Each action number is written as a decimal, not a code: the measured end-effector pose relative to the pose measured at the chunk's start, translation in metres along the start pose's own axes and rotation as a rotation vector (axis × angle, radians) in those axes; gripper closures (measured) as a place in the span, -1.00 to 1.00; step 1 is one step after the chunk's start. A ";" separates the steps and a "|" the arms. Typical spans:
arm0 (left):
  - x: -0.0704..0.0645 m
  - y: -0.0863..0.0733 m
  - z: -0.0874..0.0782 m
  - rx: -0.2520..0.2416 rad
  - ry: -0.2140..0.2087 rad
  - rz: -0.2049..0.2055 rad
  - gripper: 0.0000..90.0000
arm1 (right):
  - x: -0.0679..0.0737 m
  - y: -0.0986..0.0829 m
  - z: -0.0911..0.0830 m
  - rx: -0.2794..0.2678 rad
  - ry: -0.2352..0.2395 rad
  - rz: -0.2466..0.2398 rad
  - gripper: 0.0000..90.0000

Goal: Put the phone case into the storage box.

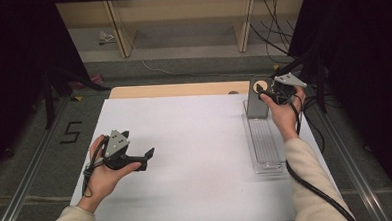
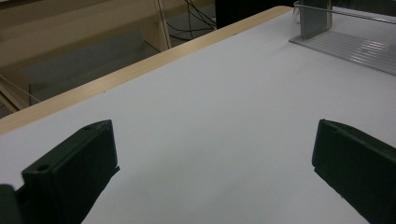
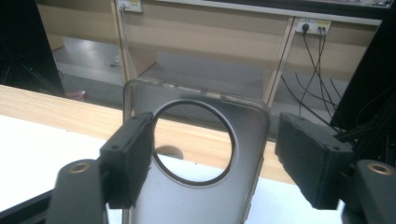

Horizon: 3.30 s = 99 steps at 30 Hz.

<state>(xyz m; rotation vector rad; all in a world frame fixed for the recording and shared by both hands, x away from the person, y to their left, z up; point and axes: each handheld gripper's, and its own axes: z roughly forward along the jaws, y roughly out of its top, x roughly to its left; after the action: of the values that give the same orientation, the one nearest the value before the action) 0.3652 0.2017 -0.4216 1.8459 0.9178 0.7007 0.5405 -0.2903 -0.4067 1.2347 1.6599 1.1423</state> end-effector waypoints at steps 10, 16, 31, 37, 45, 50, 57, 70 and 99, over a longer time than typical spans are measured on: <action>0.000 0.000 0.000 0.001 0.000 -0.001 -1.00 | -0.001 0.002 -0.004 0.017 0.010 0.012 -0.53; 0.000 -0.001 0.000 0.004 -0.002 0.000 -1.00 | -0.002 0.004 -0.009 0.022 0.008 0.008 -0.59; -0.002 -0.001 0.001 0.005 -0.005 0.001 -1.00 | -0.003 0.004 -0.021 0.042 0.019 0.000 -0.64; -0.002 0.000 0.001 0.007 -0.007 0.002 -1.00 | 0.000 0.004 -0.026 0.048 0.030 -0.004 -0.64; -0.003 -0.001 0.001 0.009 -0.010 -0.001 -1.00 | 0.000 0.005 -0.034 0.047 0.030 0.001 -0.64; -0.004 -0.001 0.001 0.011 -0.015 0.003 -1.00 | 0.003 0.004 -0.041 0.052 0.038 -0.006 -0.64; -0.006 -0.001 0.002 0.012 -0.020 0.004 -1.00 | 0.009 0.001 -0.050 0.069 0.057 -0.025 -0.64; -0.010 -0.001 0.002 0.015 -0.030 0.013 -1.00 | 0.019 -0.001 -0.070 0.076 0.102 -0.034 -0.63; -0.017 -0.005 -0.005 0.015 -0.053 0.027 -1.00 | 0.041 -0.005 -0.107 0.046 0.229 -0.052 -0.59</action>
<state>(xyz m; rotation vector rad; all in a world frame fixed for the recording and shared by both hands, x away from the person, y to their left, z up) 0.3499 0.1919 -0.4256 1.8844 0.8674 0.6600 0.4300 -0.2742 -0.3806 1.1154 1.8847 1.2578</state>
